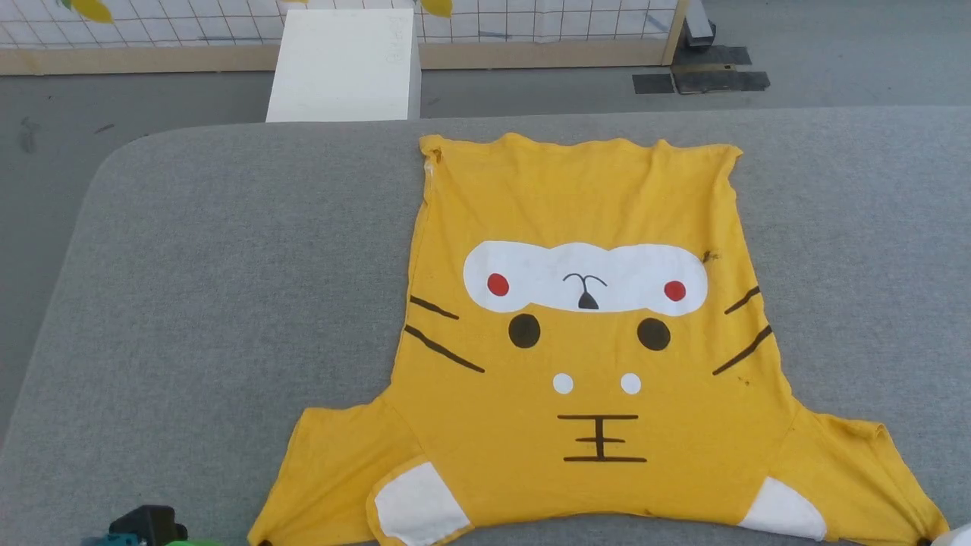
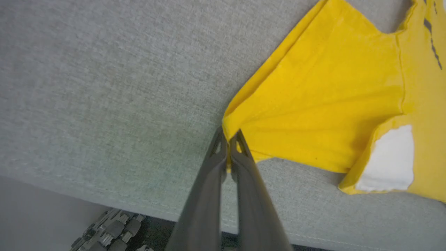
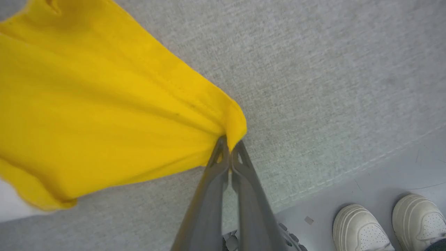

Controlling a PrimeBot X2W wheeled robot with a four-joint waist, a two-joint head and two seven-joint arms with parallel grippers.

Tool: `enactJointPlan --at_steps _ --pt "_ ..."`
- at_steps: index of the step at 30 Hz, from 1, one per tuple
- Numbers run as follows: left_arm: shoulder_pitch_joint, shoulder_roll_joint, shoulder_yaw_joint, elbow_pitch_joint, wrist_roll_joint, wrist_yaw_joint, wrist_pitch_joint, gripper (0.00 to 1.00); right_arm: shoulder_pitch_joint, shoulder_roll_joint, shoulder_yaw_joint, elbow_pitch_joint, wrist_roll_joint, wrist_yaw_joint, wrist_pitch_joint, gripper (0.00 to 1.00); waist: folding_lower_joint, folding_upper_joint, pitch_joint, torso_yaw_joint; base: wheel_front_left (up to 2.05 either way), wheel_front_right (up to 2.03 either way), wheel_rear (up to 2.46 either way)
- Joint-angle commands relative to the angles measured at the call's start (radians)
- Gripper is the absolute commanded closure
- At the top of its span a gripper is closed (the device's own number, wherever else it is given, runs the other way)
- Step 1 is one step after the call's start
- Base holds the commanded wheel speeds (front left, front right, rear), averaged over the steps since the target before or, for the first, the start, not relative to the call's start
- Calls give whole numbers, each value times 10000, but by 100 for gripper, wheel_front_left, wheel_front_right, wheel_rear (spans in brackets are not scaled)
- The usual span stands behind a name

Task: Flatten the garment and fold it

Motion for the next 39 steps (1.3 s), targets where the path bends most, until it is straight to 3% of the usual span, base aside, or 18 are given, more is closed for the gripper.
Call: enactJointPlan --at_steps 1,2,3,4,13,17,23,28,34,39 --pt "-39 -34 -26 104 26 -81 -113 100 -113 126 228 293 25 -11 -55 100 1 0 0 29 0 0 0" --pt "-72 -61 -62 136 30 -118 -156 100 -112 126 293 265 6 -11 -106 63 1 0 0 40 0 0 0" --pt "-103 -96 -101 163 29 -155 -204 100 -89 126 383 153 -37 -11 -139 17 1 0 -4 53 0 0 0" --pt "-119 -117 -129 170 31 -183 -240 100 -69 126 443 0 -48 -11 -158 0 1 0 -8 61 0 0 0" --pt "-377 -221 -349 -77 106 -414 -546 100 -750 127 962 -2640 288 -11 -1429 0 1 0 106 288 0 0 0" --pt "-644 -298 -545 -188 181 -477 -588 100 -1776 20 1299 -2739 329 -11 -2208 0 1 0 296 541 0 0 0" --pt "-1079 -356 -875 -450 322 -598 -570 100 -4130 -752 1390 -1192 447 -11 -3161 0 1 0 884 1076 0 0 0" --pt "-1514 -428 -1156 -719 423 -735 -573 100 -6207 -1619 1328 590 268 -11 -3112 0 1 0 1639 1702 0 0 0" --pt "-2036 -612 -1523 -941 587 -867 -682 100 -8121 -2426 1081 2282 -306 -11 -2245 0 1 0 2534 2614 0 0 0" --pt "-2317 -851 -1892 -1202 660 -1025 -821 100 -9264 -2797 496 3150 -915 -11 -823 0 1 0 3249 3308 0 0 0"
